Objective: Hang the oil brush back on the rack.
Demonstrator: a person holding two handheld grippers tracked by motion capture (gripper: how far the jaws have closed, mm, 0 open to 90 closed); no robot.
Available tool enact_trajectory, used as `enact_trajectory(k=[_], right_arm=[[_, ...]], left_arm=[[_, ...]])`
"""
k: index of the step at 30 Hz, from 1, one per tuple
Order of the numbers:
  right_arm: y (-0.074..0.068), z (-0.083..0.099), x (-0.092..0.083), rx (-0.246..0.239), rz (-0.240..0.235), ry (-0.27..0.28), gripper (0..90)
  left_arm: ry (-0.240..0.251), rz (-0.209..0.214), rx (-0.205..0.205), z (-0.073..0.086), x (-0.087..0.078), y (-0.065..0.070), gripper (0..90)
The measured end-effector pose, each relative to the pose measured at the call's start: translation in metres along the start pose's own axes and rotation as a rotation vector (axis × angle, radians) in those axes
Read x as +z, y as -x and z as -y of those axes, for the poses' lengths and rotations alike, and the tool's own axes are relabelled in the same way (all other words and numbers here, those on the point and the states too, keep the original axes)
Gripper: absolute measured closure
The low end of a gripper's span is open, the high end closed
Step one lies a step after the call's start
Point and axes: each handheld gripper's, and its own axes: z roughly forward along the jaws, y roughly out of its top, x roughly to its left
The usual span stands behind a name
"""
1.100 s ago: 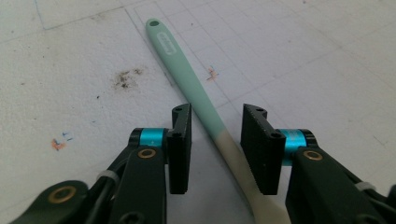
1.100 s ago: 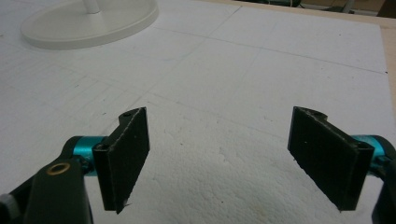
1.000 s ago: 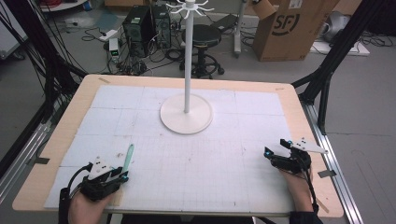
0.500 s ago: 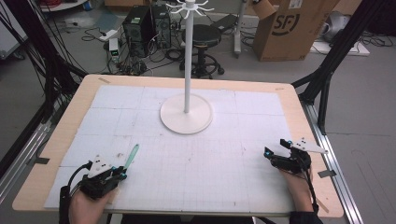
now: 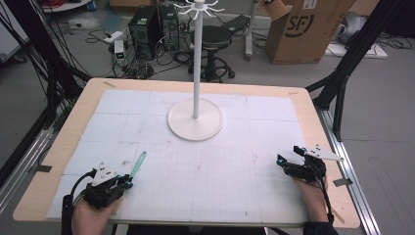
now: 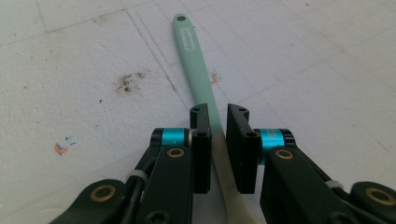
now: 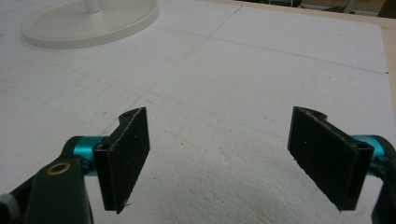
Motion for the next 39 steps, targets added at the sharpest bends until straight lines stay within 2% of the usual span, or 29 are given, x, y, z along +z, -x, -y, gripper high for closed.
enact_trajectory(k=[5, 11, 16, 20, 23, 26, 30, 35, 39], right_arm=[[0.000, 0.000, 0.000, 0.004, -0.001, -0.001, 20.4], [-0.001, 0.000, 0.000, 0.005, -0.002, -0.002, 20.4], [0.000, 0.000, 0.000, 0.004, -0.001, -0.001, 20.4], [-0.001, 0.000, 0.000, 0.003, 0.000, -0.001, 20.4], [-0.001, 0.000, 0.000, 0.004, 0.000, -0.002, 20.4], [0.000, 0.000, 0.000, 0.002, 0.000, -0.002, 20.4], [0.000, 0.000, 0.000, 0.004, -0.001, -0.002, 20.5], [0.000, 0.000, 0.000, 0.001, 0.000, 0.001, 20.5], [0.000, 0.000, 0.000, 0.004, 0.000, -0.001, 20.4]], left_arm=[[-0.006, -0.027, 0.007, 0.000, -0.001, 0.004, 79.6], [-0.009, -0.038, 0.002, 0.001, -0.002, 0.006, 78.1], [-0.009, -0.022, -0.007, 0.002, -0.003, 0.005, 78.2], [-0.006, -0.029, 0.002, 0.002, -0.003, 0.006, 80.1], [0.009, -0.014, -0.015, 0.004, -0.003, 0.003, 80.8], [0.018, -0.019, 0.004, 0.004, -0.002, 0.004, 82.0], [0.021, -0.013, 0.002, 0.002, 0.000, 0.000, 82.1], [0.037, 0.021, -0.015, -0.001, -0.002, -0.004, 82.1], [0.062, 0.037, -0.011, -0.006, -0.005, -0.006, 82.1]])
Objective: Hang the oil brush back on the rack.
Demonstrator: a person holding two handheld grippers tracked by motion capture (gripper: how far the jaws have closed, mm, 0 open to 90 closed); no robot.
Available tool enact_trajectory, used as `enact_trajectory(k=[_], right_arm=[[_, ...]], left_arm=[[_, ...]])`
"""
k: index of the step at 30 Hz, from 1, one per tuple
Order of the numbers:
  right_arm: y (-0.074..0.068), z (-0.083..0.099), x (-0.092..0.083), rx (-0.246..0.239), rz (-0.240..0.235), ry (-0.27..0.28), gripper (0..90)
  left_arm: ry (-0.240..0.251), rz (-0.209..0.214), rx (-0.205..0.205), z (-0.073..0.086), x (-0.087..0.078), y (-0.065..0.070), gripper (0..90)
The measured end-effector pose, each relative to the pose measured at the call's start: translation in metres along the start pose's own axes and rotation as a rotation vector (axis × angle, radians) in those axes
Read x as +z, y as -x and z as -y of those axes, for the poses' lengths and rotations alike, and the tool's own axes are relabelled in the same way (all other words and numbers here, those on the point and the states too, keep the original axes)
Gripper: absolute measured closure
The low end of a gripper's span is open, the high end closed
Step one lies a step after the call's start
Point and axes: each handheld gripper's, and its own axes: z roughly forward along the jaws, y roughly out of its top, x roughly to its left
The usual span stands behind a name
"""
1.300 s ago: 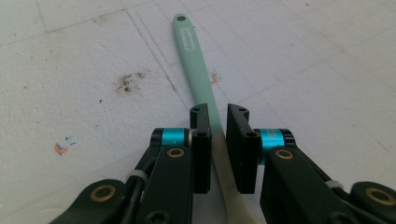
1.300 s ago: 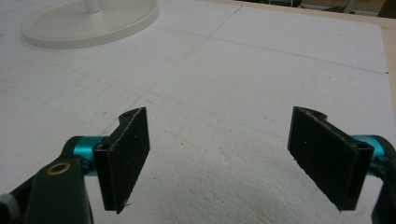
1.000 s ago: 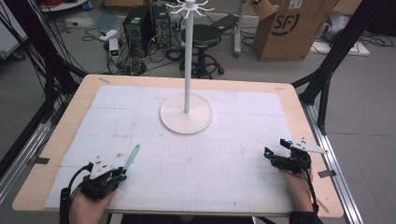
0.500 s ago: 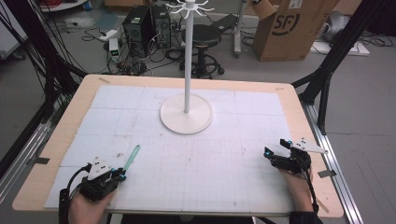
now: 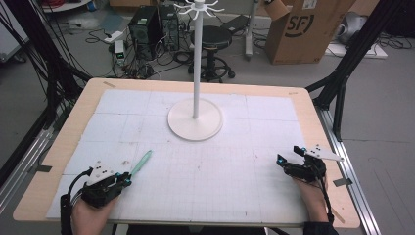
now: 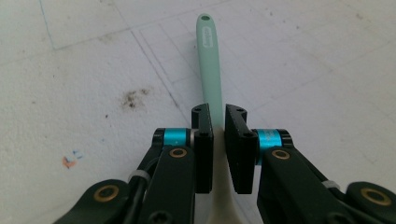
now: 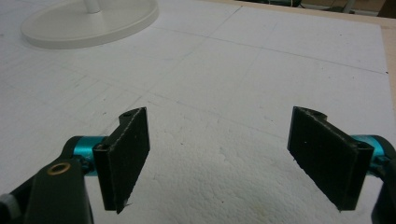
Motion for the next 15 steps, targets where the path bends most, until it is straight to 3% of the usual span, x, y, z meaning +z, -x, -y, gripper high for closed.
enact_trajectory(k=[6, 15], right_arm=[[0.000, 0.000, 0.000, -0.001, 0.001, 0.000, 20.5], [0.001, 0.000, 0.000, -0.002, -0.001, 0.000, 20.9]], left_arm=[[0.048, 0.051, -0.019, -0.016, -0.001, -0.004, 82.1], [0.150, 0.123, -0.025, -0.056, -0.007, -0.009, 82.1]])
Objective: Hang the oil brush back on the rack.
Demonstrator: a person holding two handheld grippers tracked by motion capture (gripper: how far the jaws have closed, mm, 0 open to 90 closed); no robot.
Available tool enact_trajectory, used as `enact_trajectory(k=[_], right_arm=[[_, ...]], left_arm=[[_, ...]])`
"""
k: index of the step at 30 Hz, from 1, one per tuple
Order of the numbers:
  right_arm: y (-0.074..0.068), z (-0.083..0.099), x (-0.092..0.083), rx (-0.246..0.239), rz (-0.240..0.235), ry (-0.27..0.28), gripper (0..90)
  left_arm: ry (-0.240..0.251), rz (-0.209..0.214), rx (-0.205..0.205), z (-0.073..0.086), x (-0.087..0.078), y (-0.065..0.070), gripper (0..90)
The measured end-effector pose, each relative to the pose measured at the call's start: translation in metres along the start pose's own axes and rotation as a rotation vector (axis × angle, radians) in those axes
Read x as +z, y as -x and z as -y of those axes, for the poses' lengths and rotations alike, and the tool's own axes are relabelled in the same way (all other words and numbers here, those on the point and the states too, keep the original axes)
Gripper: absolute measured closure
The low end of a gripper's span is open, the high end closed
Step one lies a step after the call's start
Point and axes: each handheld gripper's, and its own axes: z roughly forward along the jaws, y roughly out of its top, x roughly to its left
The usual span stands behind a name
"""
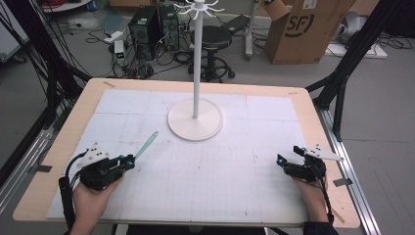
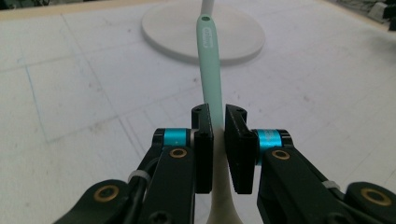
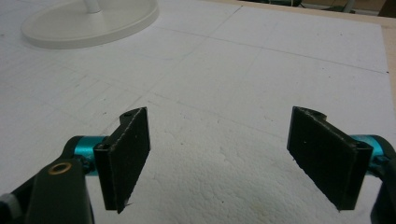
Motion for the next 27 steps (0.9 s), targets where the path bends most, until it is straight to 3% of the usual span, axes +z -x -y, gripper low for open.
enact_trajectory(k=[11, 19, 27], right_arm=[[0.000, 0.000, 0.000, 0.003, -0.002, -0.001, 21.2], [0.000, 0.000, 0.000, 0.005, -0.003, -0.002, 21.3], [0.000, 0.000, 0.000, 0.006, -0.006, -0.001, 22.2]], left_arm=[[0.093, 0.046, 0.024, -0.057, -0.005, -0.004, 82.1], [0.161, 0.046, 0.057, -0.100, -0.013, 0.001, 82.2], [0.214, 0.077, 0.056, -0.140, -0.019, -0.004, 82.1]])
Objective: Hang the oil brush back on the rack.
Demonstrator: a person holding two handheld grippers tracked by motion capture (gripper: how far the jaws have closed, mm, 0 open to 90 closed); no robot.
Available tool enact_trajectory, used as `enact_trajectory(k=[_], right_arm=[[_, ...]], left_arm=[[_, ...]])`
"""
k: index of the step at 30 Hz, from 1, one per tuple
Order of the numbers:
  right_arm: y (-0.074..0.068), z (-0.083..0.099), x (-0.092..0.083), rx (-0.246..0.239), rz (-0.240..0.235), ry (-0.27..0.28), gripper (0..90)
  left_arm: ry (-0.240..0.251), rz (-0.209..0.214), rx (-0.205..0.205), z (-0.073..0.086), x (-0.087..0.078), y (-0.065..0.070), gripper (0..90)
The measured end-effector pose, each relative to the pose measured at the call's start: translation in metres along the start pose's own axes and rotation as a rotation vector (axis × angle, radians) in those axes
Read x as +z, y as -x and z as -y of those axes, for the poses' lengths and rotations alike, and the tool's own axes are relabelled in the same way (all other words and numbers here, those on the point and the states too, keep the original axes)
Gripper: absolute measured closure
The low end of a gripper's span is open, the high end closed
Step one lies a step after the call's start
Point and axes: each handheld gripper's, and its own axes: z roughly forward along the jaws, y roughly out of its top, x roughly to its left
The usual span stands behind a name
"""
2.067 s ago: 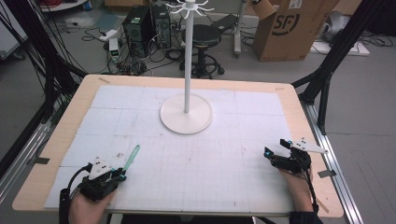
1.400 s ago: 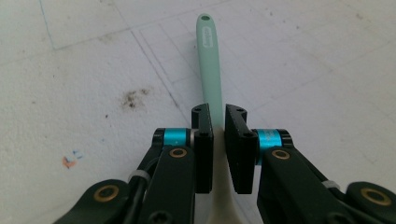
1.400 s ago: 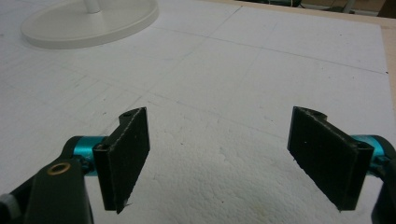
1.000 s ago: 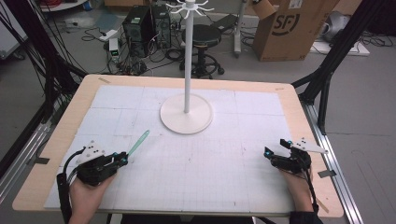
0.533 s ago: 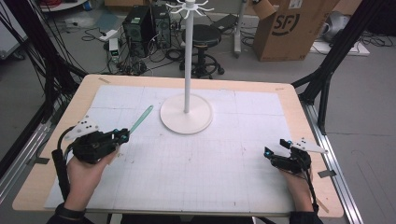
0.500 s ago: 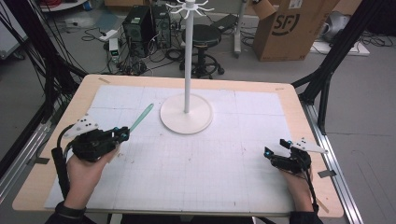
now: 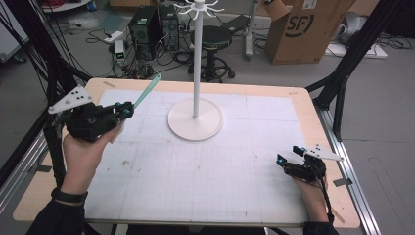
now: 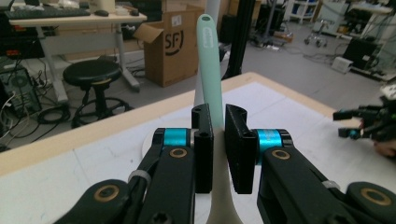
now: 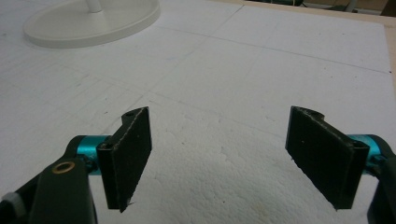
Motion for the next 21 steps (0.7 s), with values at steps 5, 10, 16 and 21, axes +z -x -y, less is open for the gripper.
enact_trajectory(k=[5, 10, 16, 21], right_arm=[[0.001, 0.000, 0.000, -0.005, -0.001, 0.001, 22.3], [0.001, 0.000, 0.000, -0.004, -0.003, 0.000, 22.4], [0.001, 0.000, 0.000, -0.001, -0.004, -0.001, 22.6], [0.001, 0.000, 0.000, -0.001, -0.004, -0.001, 22.6]], left_arm=[[0.021, 0.050, -0.006, -0.024, 0.003, -0.005, 82.1], [0.028, 0.067, 0.021, -0.048, 0.006, -0.004, 82.1], [0.029, 0.080, 0.040, -0.071, 0.009, -0.004, 82.1], [0.047, 0.111, 0.036, -0.087, 0.011, -0.006, 82.2]])
